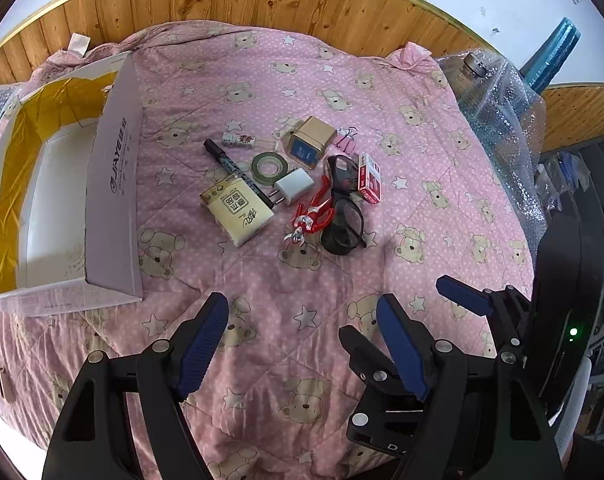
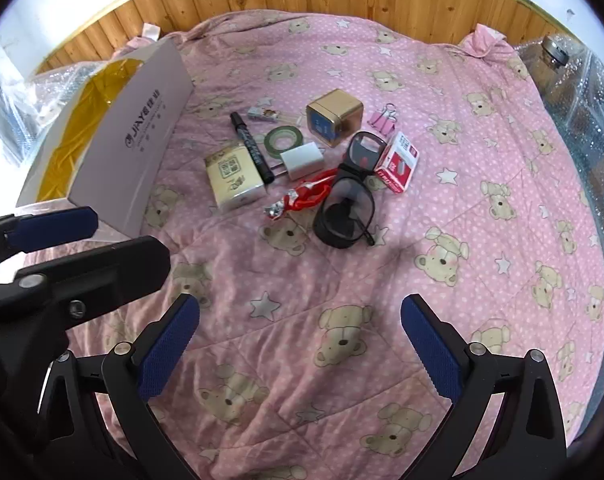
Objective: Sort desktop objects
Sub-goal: 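Move both tools toward the cluster of items on the quilt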
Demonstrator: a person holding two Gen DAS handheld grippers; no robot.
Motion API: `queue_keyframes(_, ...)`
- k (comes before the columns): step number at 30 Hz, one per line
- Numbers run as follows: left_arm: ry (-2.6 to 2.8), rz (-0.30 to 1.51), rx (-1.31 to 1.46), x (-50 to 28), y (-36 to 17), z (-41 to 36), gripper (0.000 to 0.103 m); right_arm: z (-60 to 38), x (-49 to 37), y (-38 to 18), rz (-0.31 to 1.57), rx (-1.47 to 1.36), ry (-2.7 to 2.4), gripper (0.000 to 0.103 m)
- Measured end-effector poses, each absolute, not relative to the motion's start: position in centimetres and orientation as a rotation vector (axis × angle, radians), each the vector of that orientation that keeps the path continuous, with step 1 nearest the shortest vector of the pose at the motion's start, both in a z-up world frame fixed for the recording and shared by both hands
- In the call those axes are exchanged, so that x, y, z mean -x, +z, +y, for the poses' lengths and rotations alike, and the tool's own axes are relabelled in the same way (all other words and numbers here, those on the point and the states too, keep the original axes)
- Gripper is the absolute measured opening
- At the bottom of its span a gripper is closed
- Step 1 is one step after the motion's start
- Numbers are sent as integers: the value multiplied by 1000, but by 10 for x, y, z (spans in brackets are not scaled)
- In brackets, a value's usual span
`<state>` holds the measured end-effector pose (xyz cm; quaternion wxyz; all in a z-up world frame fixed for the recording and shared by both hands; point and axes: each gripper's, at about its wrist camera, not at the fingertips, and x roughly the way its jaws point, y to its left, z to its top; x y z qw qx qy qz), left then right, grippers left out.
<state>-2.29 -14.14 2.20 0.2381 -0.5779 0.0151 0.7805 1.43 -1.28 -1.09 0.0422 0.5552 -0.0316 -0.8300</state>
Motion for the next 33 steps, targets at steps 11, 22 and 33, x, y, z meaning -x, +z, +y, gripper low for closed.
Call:
queue_keyframes(11, 2155, 72, 1557, 11, 24, -139, 77, -12, -28, -11, -153, -1701, -2528, 100)
queue_keyframes(22, 2105, 84, 1556, 3, 22, -135, 28, -6, -35, -23, -222, -1771, -2466, 12)
queue_keyframes(33, 2105, 154, 1505, -2, 27, -126, 3, 1, -34, -21, -339, -1729, -2458, 9)
